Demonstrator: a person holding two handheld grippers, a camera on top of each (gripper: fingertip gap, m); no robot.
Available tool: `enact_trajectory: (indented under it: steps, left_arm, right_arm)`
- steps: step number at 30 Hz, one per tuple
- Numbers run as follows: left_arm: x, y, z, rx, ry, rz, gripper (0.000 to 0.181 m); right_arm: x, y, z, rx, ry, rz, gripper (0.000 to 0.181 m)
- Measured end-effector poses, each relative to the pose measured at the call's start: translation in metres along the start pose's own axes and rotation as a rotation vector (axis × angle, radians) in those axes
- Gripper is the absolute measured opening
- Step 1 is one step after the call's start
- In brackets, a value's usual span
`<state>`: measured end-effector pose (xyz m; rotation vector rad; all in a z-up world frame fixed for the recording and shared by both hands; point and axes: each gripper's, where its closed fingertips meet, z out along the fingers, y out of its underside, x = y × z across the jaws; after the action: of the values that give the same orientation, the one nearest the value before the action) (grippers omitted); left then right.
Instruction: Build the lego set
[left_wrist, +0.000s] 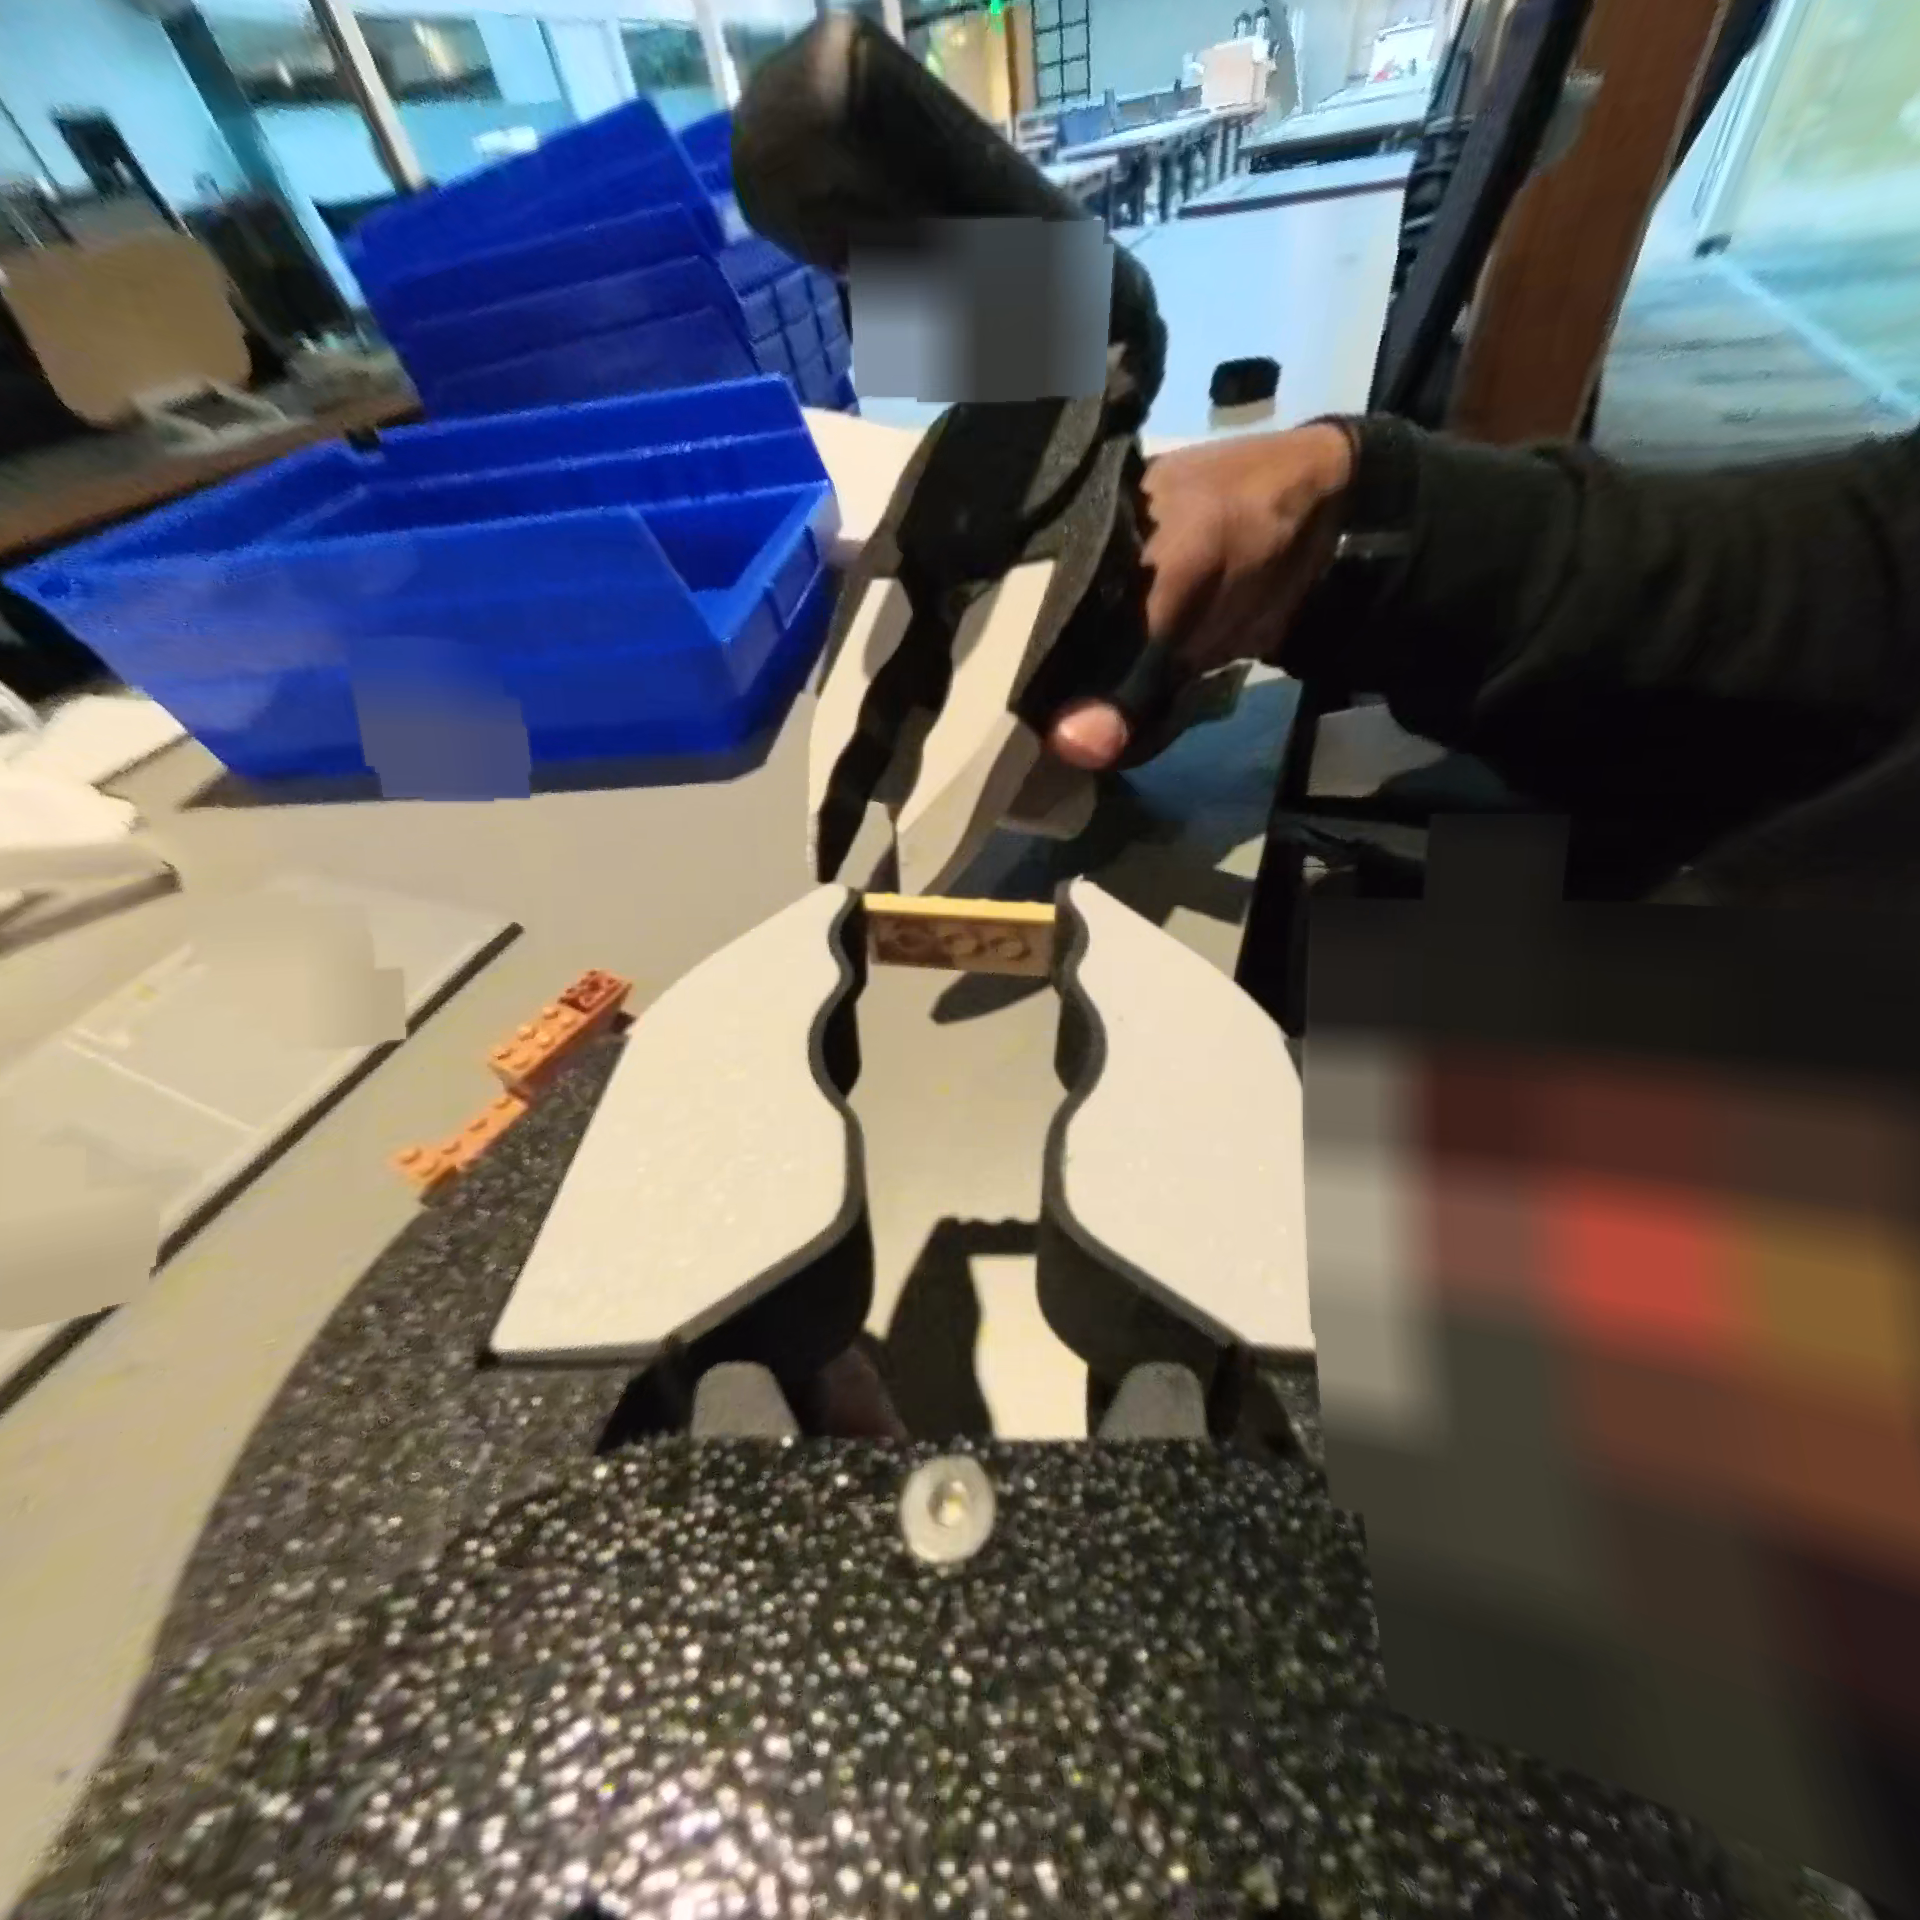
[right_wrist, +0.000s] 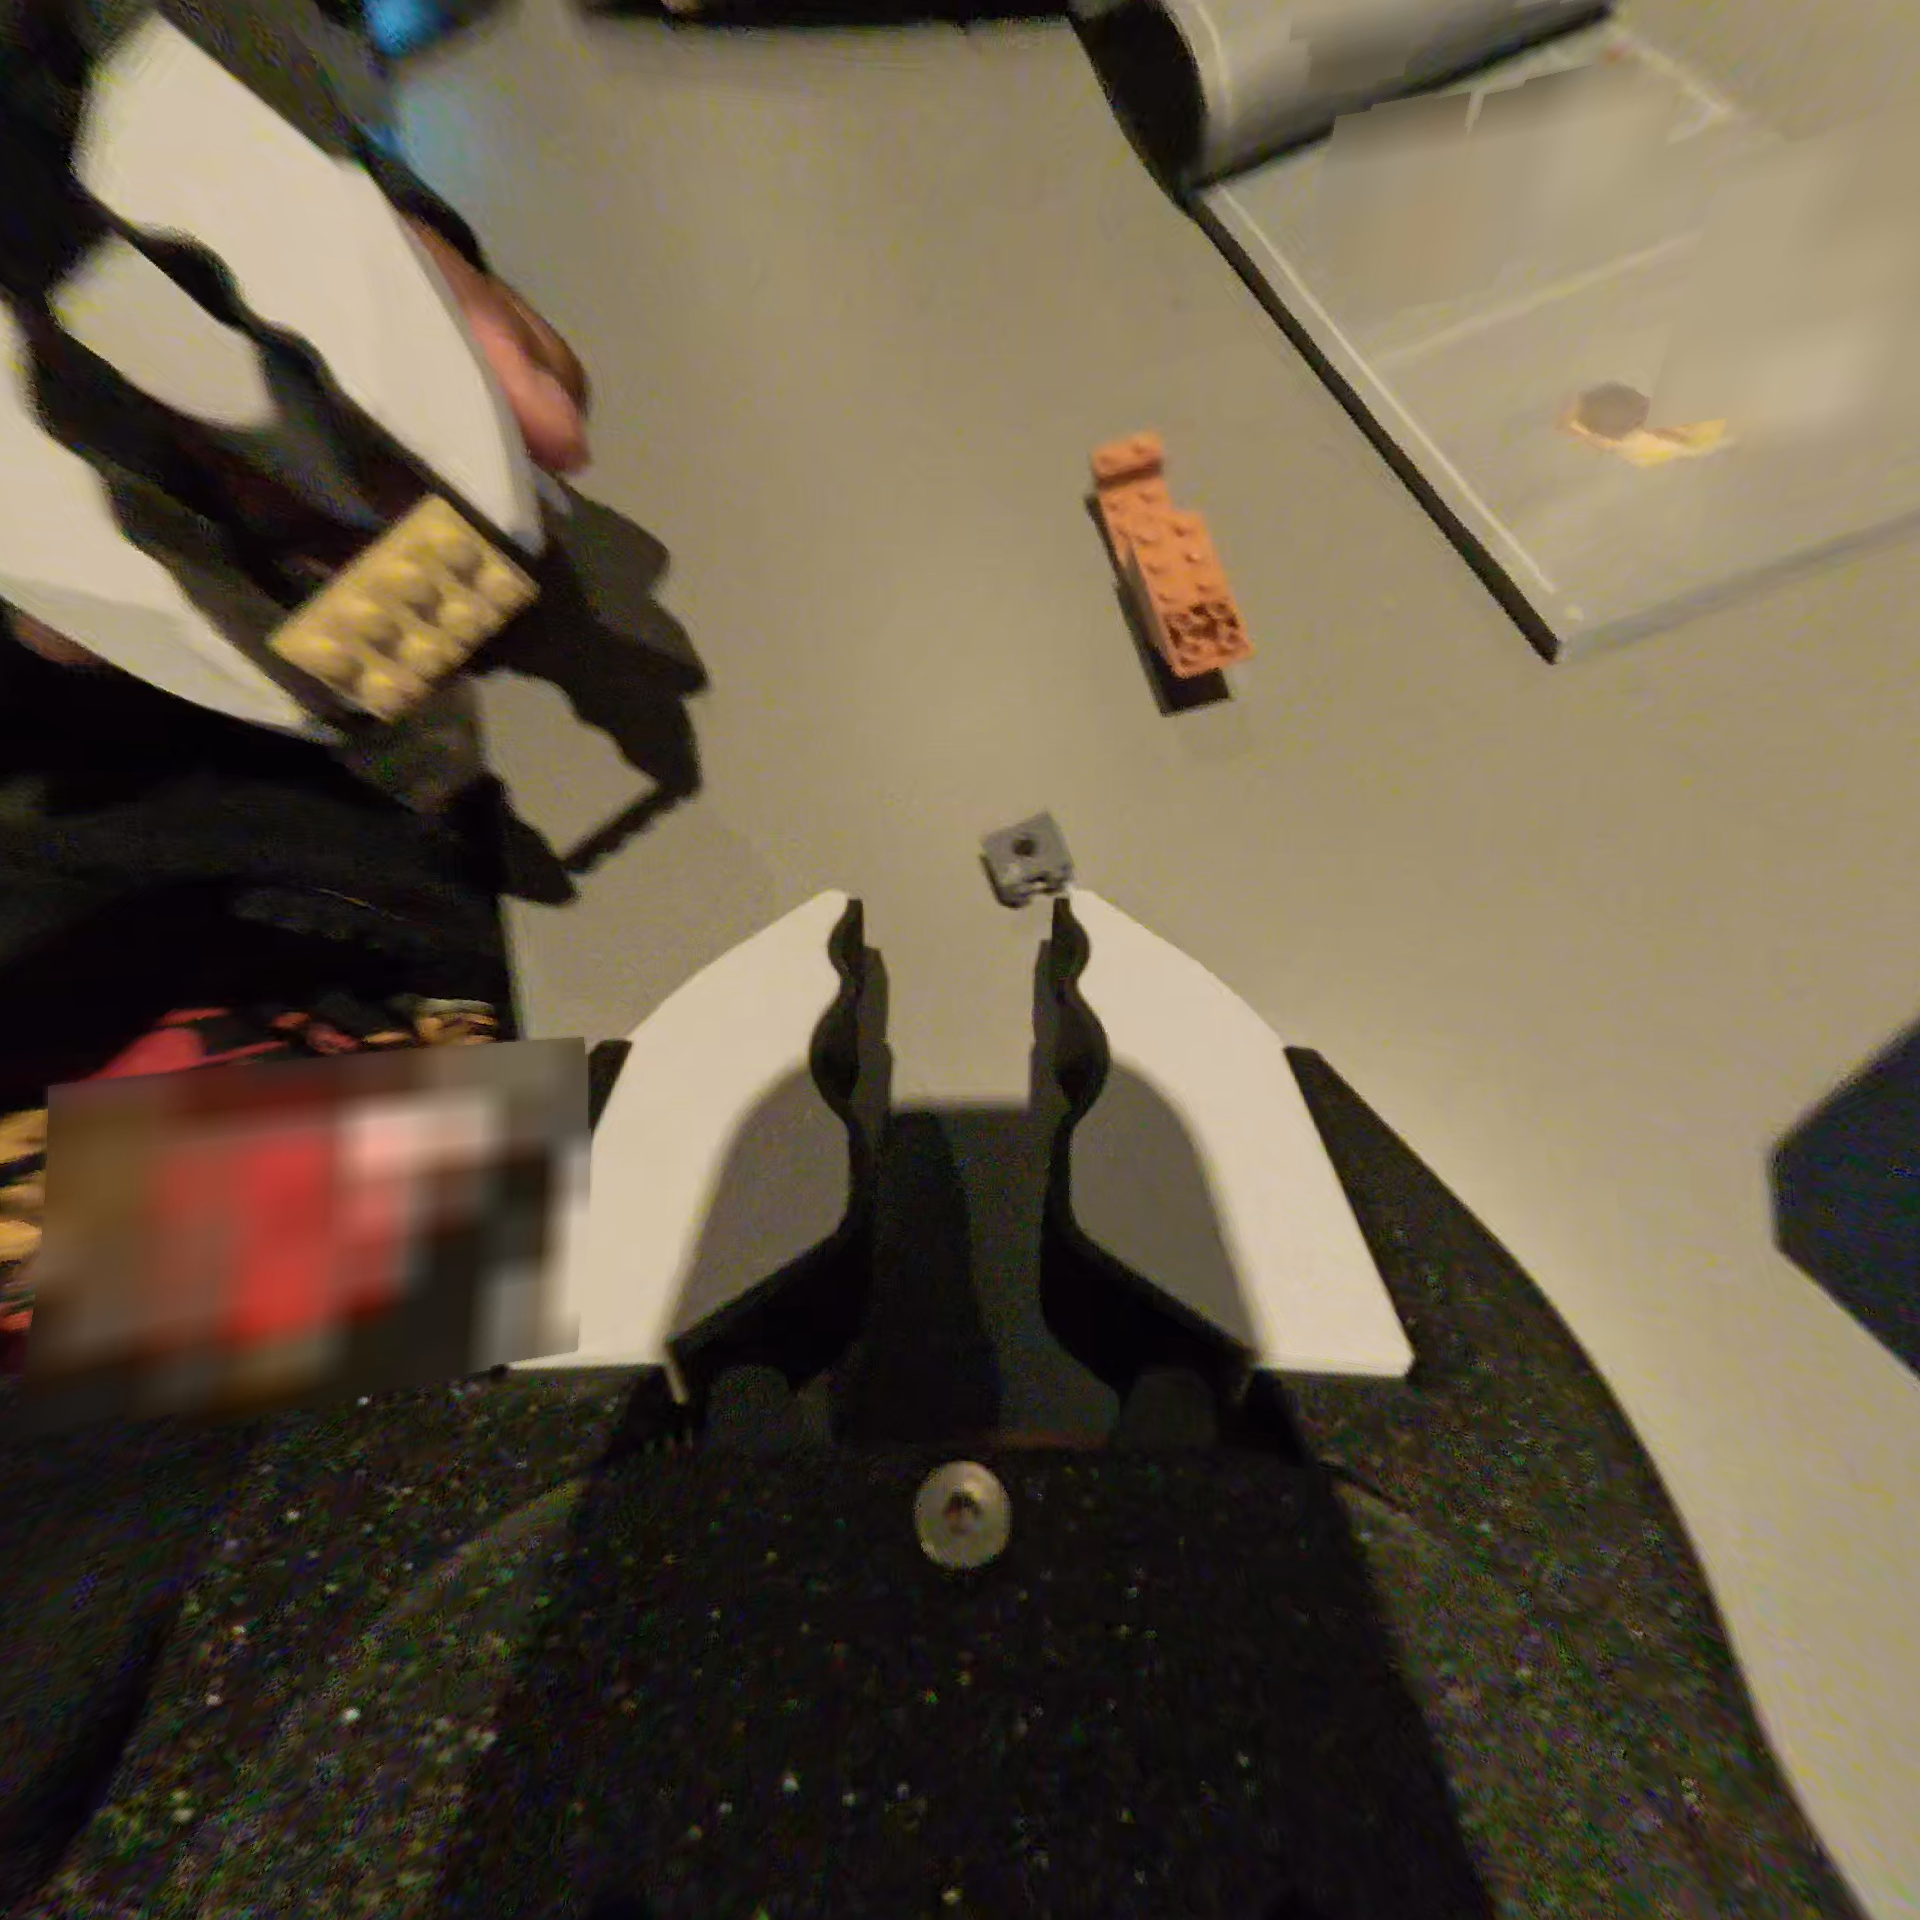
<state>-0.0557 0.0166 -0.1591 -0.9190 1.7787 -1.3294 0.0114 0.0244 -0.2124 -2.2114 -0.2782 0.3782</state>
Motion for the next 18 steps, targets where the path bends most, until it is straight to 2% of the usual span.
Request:
enact_trajectory:
  steps: [4, 7, 15, 18]
  left_arm:
    - [-0.012, 0.008, 0.002, -0.048, 0.012, -0.021, 0.034]
    - [-0.011, 0.012, 0.004, -0.075, 0.072, -0.025, 0.034]
    - [-0.012, 0.01, 0.003, -0.058, 0.174, -0.111, 0.034]
    - [-0.017, 0.009, 0.003, -0.05, 0.189, -0.155, 0.034]
  right_arm:
    - [0.015, 0.006, 0.013, -0.09, 0.095, -0.063, 0.034]
    - [0.015, 0.013, 0.023, -0.174, 0.099, -0.108, 0.034]
    - [0.015, 0.009, 0.029, -0.175, 0.076, -0.135, 0.017]
    - [0.009, 0.009, 0.03, -0.178, 0.043, -0.162, 0.017]
